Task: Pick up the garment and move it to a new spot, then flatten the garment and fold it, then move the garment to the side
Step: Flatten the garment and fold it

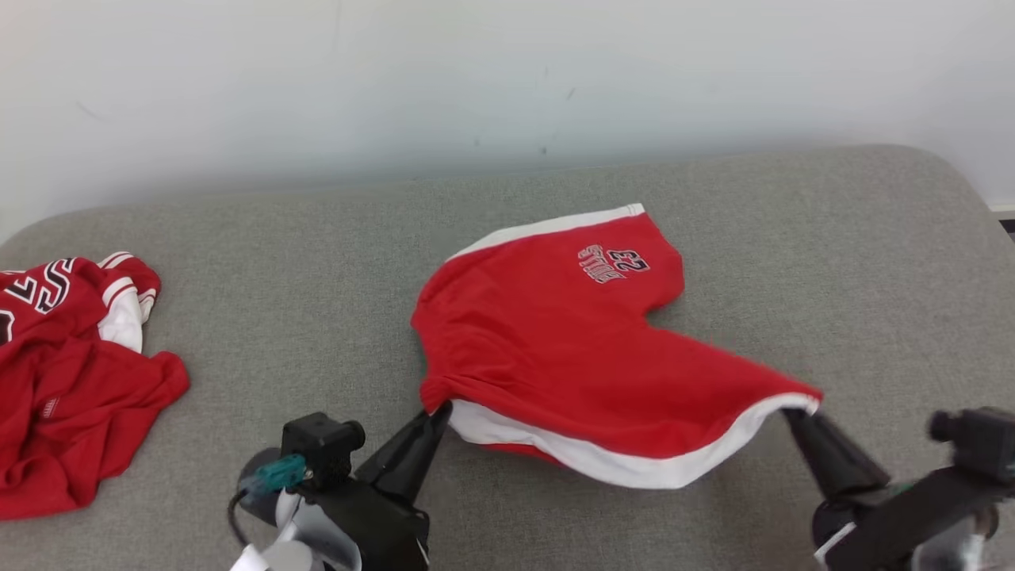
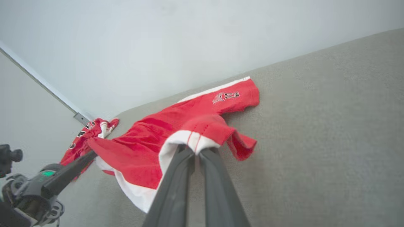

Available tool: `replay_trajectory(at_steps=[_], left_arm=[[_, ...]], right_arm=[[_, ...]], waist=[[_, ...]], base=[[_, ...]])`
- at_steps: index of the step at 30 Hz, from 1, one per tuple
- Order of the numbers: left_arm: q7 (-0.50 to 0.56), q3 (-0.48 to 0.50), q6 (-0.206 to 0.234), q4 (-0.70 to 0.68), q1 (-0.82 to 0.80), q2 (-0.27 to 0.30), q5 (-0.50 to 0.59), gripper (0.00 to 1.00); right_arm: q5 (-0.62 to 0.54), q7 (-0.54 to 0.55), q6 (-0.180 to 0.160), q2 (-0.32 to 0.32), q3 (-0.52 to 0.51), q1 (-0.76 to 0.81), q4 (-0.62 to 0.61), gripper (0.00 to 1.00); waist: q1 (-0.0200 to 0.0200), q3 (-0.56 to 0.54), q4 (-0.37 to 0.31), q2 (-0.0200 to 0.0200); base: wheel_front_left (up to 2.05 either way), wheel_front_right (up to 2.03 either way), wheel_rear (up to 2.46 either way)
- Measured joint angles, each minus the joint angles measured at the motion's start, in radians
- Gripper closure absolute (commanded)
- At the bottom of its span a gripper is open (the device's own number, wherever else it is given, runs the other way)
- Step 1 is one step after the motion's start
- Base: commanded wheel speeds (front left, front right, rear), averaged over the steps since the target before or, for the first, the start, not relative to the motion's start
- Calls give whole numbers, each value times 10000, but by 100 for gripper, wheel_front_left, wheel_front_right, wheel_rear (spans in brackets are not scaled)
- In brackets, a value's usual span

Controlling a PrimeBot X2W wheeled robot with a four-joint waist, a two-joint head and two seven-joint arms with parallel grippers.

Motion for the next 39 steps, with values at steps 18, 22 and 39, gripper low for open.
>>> replay_trajectory(at_steps=[18,22,39], left_arm=[[2240,846,219,1030,-4049,-437,-1080,100],[1881,1567,640,1114,-6826,-903,-677,100],[1143,410,359,2253,-4009,132,-29,100]], right_arm=[[1124,1020,-723,1902,211,-8029,4220,100],[731,238,-771,1779,-683,-10431,4596,100],[1331,1244,313,926,238,-6767,5166,100]], waist=[[5,1279,-159,1],[5,1534,-389,2],[3,2679,-238,0]], base=[[0,0,0],[0,0,0],[0,0,0]])
